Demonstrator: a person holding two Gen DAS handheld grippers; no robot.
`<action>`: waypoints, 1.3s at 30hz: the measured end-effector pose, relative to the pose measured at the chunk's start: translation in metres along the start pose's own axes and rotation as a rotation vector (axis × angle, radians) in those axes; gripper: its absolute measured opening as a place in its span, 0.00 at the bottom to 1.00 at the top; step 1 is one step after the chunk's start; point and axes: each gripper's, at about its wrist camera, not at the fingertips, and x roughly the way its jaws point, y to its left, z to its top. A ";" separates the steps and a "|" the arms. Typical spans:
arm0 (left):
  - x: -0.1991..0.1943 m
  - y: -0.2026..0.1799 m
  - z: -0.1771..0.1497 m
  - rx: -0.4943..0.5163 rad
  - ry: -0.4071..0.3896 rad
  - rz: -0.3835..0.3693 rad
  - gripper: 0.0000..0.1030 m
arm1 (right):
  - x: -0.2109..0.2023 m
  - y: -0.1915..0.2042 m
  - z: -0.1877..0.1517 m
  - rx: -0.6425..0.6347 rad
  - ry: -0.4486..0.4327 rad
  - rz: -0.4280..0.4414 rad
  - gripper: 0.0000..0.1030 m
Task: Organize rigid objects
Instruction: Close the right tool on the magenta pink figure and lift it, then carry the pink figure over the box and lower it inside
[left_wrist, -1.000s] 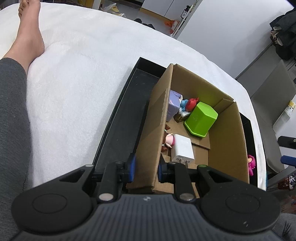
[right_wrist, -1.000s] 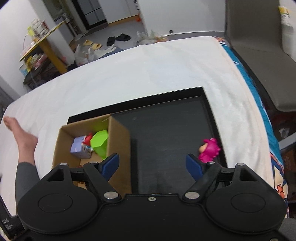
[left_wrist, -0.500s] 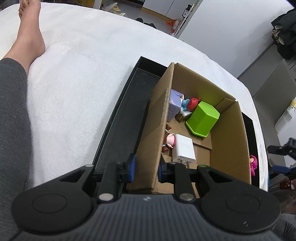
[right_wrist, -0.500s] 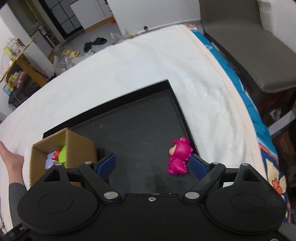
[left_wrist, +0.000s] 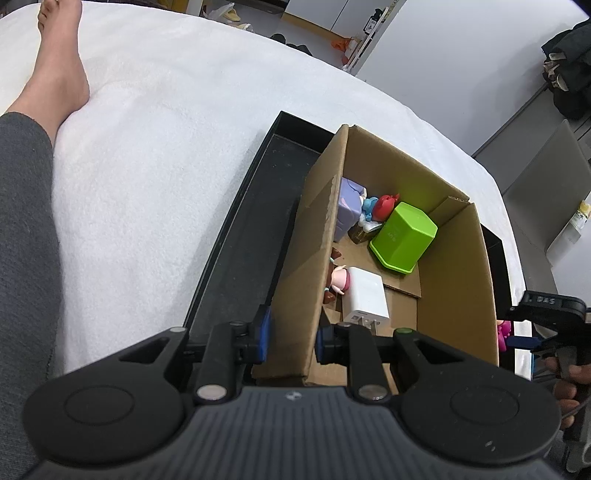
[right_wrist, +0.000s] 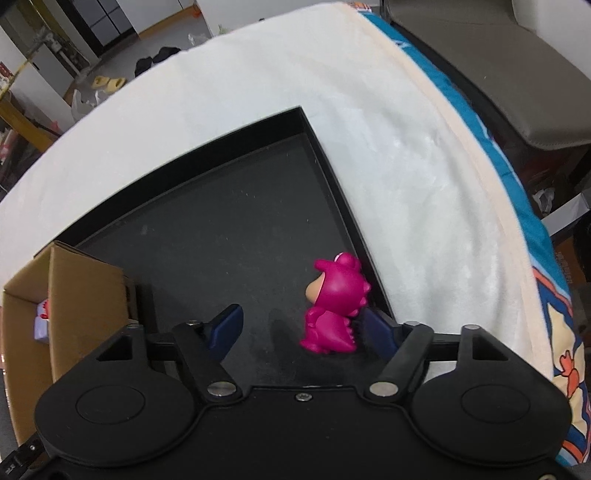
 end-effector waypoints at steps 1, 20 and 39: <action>0.000 0.000 0.000 0.000 0.001 0.000 0.20 | 0.003 0.001 0.000 -0.004 0.004 -0.005 0.68; 0.000 0.000 -0.001 -0.001 -0.002 0.000 0.20 | -0.030 0.028 -0.005 -0.074 -0.026 0.011 0.31; 0.001 0.001 -0.001 0.000 0.000 -0.010 0.20 | -0.084 0.090 -0.005 -0.212 -0.071 0.113 0.31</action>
